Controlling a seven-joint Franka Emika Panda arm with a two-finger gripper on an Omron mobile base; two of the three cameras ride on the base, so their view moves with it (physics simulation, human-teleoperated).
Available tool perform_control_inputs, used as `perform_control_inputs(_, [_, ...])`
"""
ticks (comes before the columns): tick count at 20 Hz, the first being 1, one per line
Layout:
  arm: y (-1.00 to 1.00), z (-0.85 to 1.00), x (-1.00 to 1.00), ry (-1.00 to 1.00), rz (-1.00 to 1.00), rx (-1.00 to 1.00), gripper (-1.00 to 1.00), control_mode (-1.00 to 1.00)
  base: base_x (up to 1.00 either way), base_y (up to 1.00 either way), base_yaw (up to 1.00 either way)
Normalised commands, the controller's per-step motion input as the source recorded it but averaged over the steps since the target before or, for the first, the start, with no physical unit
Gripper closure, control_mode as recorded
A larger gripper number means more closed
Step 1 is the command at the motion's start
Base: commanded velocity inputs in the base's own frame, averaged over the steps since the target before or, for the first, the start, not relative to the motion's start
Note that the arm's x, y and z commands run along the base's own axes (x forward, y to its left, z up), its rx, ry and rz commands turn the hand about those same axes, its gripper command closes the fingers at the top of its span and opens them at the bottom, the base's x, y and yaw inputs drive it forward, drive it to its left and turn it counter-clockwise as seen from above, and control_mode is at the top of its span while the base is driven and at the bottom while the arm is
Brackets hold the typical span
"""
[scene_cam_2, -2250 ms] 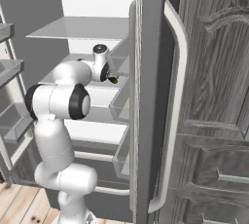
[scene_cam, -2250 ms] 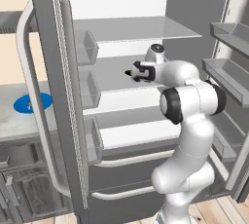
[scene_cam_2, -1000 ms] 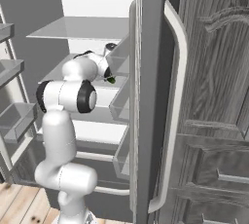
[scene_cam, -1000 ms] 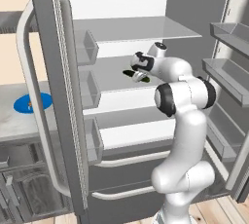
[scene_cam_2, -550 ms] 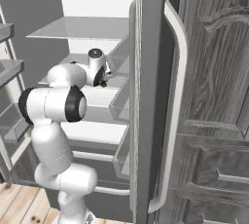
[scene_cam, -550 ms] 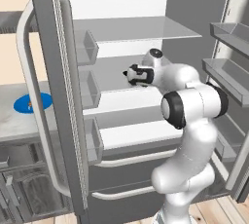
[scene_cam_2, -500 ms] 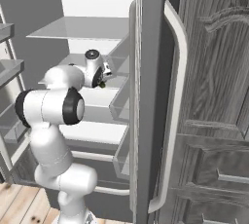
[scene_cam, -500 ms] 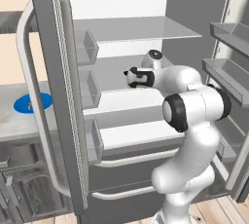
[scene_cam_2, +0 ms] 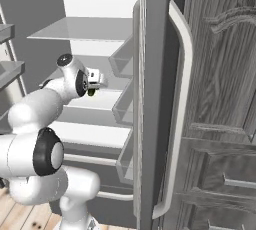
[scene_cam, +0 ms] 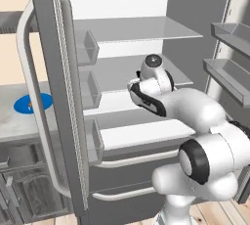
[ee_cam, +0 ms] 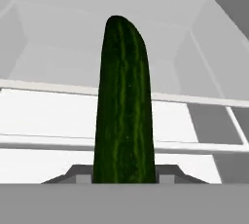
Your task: Place the cold items (banana and cucumber) from the fridge in one tupperware on the dining counter. Place the warm items (hot dog and kebab skewer) in the stove area in another tupperware.
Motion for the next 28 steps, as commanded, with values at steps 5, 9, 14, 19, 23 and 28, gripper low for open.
perform_control_inputs(5, [-0.04, 0.15, -1.00, 0.23, -0.29, 0.11, 1.00, -1.00, 0.00, 0.00, 0.00])
perform_control_inputs(9, [-0.20, 0.05, -1.00, 0.18, -0.22, 0.14, 1.00, -1.00, 0.00, 0.00, 0.00])
perform_control_inputs(14, [-0.54, -0.08, -1.00, 0.00, -0.07, 0.27, 1.00, -1.00, 0.00, 0.00, 0.00])
perform_control_inputs(19, [-0.11, -0.05, -1.00, 0.01, 0.07, 0.21, 1.00, -1.00, 0.00, 0.00, 0.00])
perform_control_inputs(23, [0.18, -0.01, -0.82, 0.25, 0.00, -0.13, 1.00, -1.00, 0.00, 0.00, 0.00])
perform_control_inputs(28, [0.05, -0.39, -0.23, 0.24, -0.01, -0.16, 1.00, -1.00, 0.00, 0.00, 0.00])
